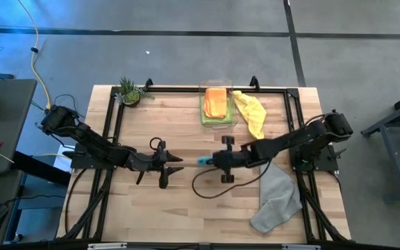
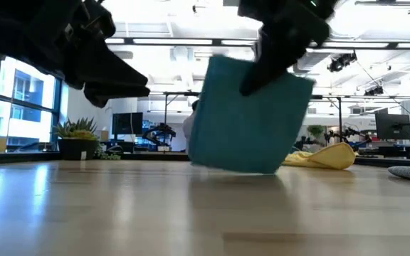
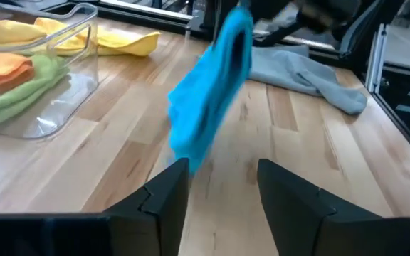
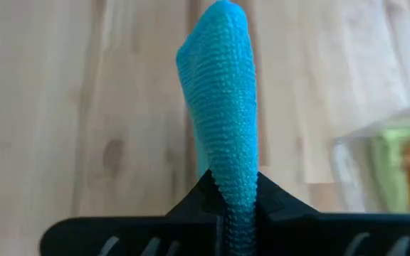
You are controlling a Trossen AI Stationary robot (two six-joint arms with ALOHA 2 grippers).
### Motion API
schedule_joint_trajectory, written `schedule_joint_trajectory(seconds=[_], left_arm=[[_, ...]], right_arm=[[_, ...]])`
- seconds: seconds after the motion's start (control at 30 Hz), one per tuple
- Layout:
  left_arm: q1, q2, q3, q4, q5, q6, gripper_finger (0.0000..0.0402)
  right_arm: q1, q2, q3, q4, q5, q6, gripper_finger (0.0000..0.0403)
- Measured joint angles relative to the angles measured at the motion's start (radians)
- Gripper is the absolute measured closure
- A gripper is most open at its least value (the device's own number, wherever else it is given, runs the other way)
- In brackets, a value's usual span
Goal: Fold microfiber towels
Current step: Stack the blue microfiber cloth on top of the orange microfiber cloth in the transparent bin
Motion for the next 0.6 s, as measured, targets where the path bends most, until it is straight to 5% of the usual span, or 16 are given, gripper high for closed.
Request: schedule_joint_trajectory(seconds=[0.23, 0.6], left_arm=[[0.018, -0.038, -0.159, 0.198, -0.001, -0.066, 0.0286], [0.017, -0.069, -0.250, 0.283, -0.046, -0.069, 0.0338]], right_arm=[[-0.097, 0.000, 0.241, -0.246, 0.003, -0.010, 0.0403], [-0.355, 0.001, 0.452, -0.351, 0.027, -0.367, 0.0403]])
